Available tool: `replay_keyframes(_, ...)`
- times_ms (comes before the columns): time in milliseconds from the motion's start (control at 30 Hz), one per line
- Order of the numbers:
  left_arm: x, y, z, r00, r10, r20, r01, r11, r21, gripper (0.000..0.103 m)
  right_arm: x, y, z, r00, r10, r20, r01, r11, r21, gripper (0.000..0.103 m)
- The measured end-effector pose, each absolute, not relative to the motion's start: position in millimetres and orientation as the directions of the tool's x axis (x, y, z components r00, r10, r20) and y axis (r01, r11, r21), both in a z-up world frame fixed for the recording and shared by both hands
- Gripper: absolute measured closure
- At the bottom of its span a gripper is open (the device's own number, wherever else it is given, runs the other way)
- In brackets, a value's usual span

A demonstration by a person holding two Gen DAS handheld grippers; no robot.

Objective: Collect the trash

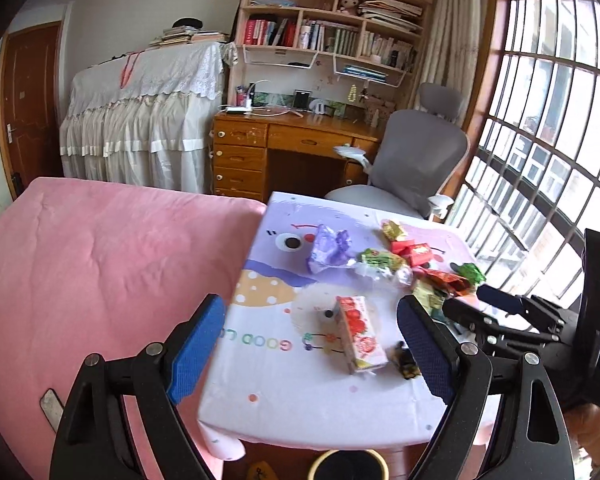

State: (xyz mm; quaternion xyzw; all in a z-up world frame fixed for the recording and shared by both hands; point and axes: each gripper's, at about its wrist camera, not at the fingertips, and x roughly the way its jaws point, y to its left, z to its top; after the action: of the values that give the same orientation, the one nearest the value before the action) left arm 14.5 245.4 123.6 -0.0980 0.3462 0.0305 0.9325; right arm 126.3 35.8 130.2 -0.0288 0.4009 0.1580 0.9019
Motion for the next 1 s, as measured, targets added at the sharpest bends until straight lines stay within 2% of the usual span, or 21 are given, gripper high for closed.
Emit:
replay_keyframes(67, -3.2, 209.6, 128.0, 0.758, -0.069, -0.649, -0.078, 0.978, -0.195, 0.014, 89.5, 2.5, 130.9, 0.597, 0.218, -0.772, -0.269, 0.961, 0.064, 0.041)
replay_keyframes(233, -47.8, 128.1, 139.4, 0.783, -0.13, -0.609, 0.019, 0.982, -0.185, 0.014, 2.8, -66.4, 129.9, 0.584, 0.142, -0.799, -0.177, 0.983, 0.046, 0.041)
replay_keyframes(500, -99.8, 45.5, 134.2, 0.741, -0.144, -0.655, 0.05, 0.986, -0.159, 0.014, -69.3, -121.6, 130.4, 0.595, 0.102, -0.797, -0.094, 0.994, 0.057, 0.041)
replay_keyframes(733, -123.5, 33.5, 120.0, 0.699, -0.134, -0.702, 0.051, 0.989, -0.139, 0.014, -82.6, -128.7, 135.5, 0.579, 0.088, -0.811, -0.023, 0.996, 0.091, 0.041)
replay_keyframes(1000, -109.5, 60.9, 106.6, 0.669, -0.158, -0.726, 0.046, 0.984, -0.171, 0.014, -81.8, -102.3, 149.5, 0.594, 0.032, -0.804, -0.008, 0.999, 0.033, 0.041)
